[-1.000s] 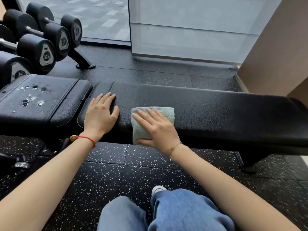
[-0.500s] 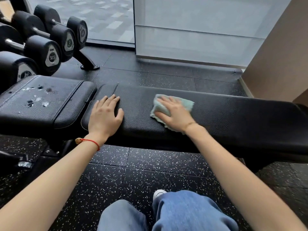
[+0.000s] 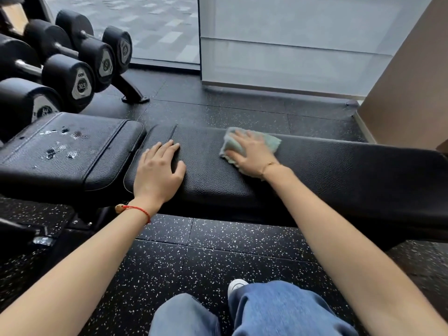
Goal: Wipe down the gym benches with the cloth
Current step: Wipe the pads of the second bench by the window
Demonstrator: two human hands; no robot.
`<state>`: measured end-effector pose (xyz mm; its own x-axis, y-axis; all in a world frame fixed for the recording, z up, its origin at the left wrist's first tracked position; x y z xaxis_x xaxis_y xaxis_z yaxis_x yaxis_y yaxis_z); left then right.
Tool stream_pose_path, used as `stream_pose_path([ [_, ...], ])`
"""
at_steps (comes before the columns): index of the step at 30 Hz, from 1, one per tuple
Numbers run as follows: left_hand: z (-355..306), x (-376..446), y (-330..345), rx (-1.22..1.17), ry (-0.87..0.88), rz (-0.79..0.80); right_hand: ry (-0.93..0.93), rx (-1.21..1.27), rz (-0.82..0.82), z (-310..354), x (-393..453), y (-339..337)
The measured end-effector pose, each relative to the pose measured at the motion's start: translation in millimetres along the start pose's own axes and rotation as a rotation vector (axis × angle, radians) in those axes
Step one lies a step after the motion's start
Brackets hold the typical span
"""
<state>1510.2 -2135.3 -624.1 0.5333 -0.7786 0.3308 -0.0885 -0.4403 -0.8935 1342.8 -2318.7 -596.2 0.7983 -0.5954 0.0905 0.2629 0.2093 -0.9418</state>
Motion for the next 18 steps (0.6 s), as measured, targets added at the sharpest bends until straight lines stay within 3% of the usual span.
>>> stream_pose_path([
  [4, 2.6, 0.7, -1.1, -0.012, 0.012, 0.004, -0.22, 0.098, 0.005, 33.2, -56.0, 5.4],
  [7, 1.8, -0.2, -1.5, -0.005, 0.008, 0.0, -0.191, 0.125, 0.018, 24.3, -84.4, 1.6],
  [13, -0.4, -0.1, -1.7, 0.006, 0.0, 0.016, -0.071, 0.042, -0.007, 43.4, -36.2, 14.3],
  [18, 0.7, 0.1, -1.0, 0.013, 0.011, 0.006, -0.258, 0.062, 0.013, 37.6, -86.5, 7.1],
])
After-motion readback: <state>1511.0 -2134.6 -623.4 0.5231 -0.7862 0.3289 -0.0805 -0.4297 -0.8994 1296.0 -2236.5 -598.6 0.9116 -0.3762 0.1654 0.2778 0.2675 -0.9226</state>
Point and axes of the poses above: each hand's wrist, its own x-axis towards the middle knuckle, its own y-axis out of the palm, z = x × y, the point moved 2 cm from there along x, towards the middle knuckle, and after that the axes turned 1 degree about z, right-handed, at the moved point
